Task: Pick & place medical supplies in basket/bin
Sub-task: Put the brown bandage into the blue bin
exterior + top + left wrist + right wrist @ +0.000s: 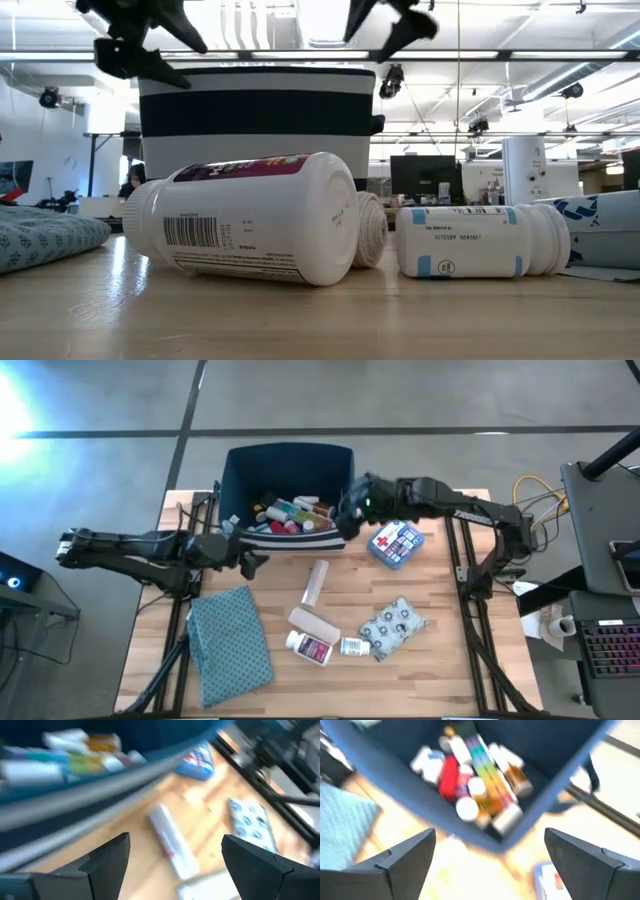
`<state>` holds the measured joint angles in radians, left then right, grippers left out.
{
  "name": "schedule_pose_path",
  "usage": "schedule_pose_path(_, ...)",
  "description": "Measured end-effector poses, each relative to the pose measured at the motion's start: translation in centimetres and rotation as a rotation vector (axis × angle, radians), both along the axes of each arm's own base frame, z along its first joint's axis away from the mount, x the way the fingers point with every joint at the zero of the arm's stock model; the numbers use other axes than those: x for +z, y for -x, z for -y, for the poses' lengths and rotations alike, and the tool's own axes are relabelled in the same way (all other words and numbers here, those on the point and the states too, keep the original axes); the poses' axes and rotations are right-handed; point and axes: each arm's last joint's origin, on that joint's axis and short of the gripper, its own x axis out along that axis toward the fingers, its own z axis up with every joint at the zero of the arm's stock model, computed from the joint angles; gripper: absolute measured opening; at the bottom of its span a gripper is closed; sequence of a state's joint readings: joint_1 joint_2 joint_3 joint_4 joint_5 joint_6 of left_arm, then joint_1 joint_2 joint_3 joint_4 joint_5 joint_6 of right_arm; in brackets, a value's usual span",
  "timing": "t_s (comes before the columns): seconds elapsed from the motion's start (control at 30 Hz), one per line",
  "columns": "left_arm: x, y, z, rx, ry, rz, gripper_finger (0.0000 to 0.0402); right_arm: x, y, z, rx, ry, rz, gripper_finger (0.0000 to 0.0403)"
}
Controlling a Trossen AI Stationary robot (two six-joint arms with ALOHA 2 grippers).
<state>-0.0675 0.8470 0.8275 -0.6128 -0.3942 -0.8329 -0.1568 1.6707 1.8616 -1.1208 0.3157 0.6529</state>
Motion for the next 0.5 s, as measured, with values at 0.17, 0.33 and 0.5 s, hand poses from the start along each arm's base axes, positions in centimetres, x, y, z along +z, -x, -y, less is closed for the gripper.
schedule_pose_path(0.17,-2.9,-1.3,0.3,-0.062,0.074,-0.010,0.0293,-1.3,0.7,-2.7,-0.081,-0.030,-0.100,0.0363)
schedule_pose_path(0.33,-5.3,-2.4,0.5,-0.036,0.133,-0.050,0.0293,-2.3,1.4,-4.8,-0.189,-0.077,-0.147,0.0363)
schedule_pose_path(0.5,-6.9,-4.4,0.7,-0.046,0.161,-0.100,0.0293,-4.1,2.6,-6.4,-0.331,-0.120,-0.246,0.0364)
